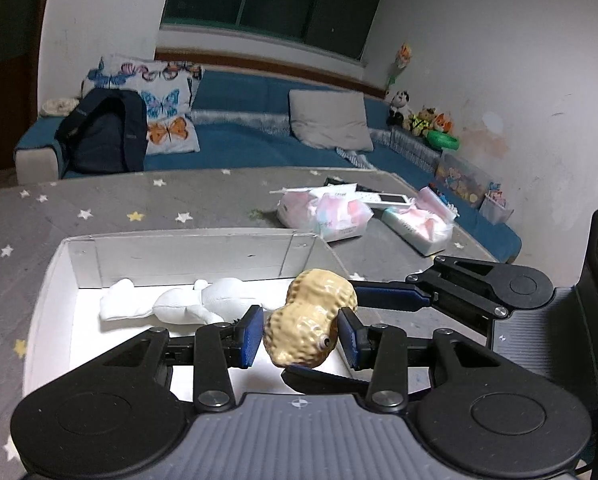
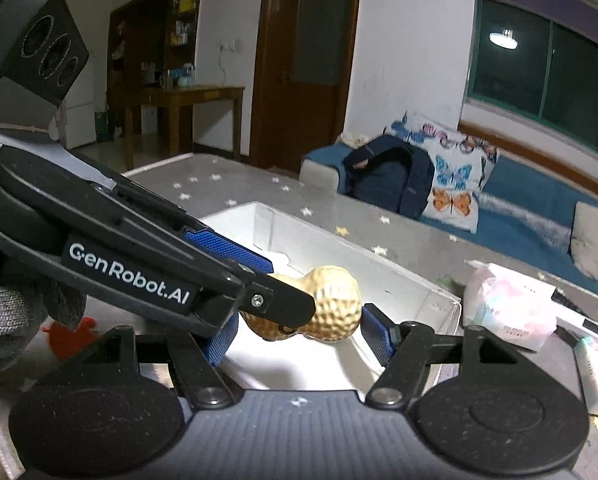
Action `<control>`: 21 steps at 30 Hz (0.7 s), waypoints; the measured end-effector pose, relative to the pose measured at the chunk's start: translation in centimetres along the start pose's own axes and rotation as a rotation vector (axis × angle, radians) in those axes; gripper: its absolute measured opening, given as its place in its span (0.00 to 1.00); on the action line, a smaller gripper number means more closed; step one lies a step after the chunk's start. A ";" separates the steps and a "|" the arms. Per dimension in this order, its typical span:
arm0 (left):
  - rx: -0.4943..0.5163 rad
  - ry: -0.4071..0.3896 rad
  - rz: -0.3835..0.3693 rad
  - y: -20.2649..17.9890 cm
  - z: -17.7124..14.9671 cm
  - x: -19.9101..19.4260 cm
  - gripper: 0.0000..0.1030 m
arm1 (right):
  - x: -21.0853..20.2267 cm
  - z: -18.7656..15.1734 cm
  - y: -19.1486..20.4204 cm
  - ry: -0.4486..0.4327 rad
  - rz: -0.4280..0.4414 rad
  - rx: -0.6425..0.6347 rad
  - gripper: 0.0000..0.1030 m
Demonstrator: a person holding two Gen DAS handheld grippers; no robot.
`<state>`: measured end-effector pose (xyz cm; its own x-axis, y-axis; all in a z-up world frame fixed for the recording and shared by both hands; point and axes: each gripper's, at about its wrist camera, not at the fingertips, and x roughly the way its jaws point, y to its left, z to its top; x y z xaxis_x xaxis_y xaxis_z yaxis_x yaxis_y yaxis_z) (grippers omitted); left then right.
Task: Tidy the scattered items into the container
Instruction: 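Carry the peanut figure into the box and open the left gripper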
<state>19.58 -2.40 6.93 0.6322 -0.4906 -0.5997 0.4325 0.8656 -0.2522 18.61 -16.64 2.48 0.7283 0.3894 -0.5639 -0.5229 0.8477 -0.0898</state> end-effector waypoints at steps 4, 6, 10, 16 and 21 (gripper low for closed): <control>-0.060 0.046 -0.021 1.7 0.1 2.6 0.42 | 2.5 -0.2 -1.2 0.076 0.024 -0.003 0.66; -0.092 0.063 -0.034 2.6 0.1 3.7 0.42 | 3.6 -0.3 -1.6 0.110 0.033 -0.008 0.66; -0.146 0.086 -0.050 3.8 -0.1 5.1 0.42 | 5.1 -0.3 -2.1 0.168 0.050 -0.019 0.66; -0.198 0.114 -0.065 4.7 -0.4 6.5 0.42 | 6.8 -0.2 -2.7 0.240 0.067 -0.048 0.67; -0.208 0.127 -0.061 4.9 -0.7 6.9 0.41 | 7.9 -0.6 -2.8 0.285 0.064 -0.057 0.67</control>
<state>25.56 -1.50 1.03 0.5170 -0.5378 -0.6659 0.3174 0.8429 -0.4344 25.53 -16.15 -2.21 0.5435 0.3172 -0.7771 -0.5935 0.8000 -0.0885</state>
